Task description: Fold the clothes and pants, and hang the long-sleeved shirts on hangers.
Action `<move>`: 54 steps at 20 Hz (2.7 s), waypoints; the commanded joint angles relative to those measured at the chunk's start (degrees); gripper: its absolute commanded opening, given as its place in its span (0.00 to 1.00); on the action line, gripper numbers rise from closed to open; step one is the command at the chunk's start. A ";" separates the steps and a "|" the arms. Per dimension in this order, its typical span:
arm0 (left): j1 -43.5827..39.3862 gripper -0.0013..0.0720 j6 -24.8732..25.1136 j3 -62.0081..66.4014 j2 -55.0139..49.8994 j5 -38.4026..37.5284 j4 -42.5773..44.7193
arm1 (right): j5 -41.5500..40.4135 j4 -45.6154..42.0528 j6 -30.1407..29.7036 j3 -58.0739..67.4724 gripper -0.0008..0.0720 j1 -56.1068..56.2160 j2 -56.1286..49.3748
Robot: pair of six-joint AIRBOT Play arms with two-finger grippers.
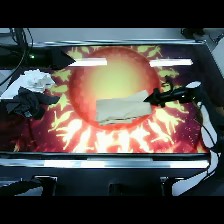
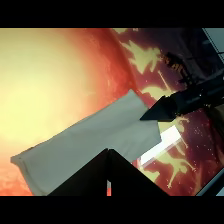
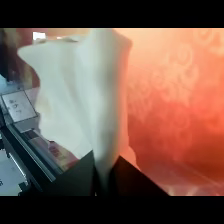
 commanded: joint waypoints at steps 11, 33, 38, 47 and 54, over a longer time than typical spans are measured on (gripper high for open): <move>-0.02 0.04 0.02 0.02 0.00 -0.42 0.04 | 6.34 -5.05 17.40 19.26 0.07 -42.14 13.38; -0.04 0.04 1.27 0.02 0.00 -0.59 0.02 | 15.13 -41.48 32.06 2.32 0.07 -59.39 19.45; -0.02 0.04 0.85 0.02 0.00 -0.59 0.02 | 10.14 -48.19 31.15 -8.31 0.07 -59.36 20.24; -0.02 0.04 0.87 0.02 0.00 -0.57 0.02 | 11.78 -47.95 30.75 -8.79 0.32 -59.36 20.24; -0.04 0.04 1.64 4.72 -0.07 14.12 -1.55 | -10.10 -10.38 20.83 19.76 0.99 -56.41 21.05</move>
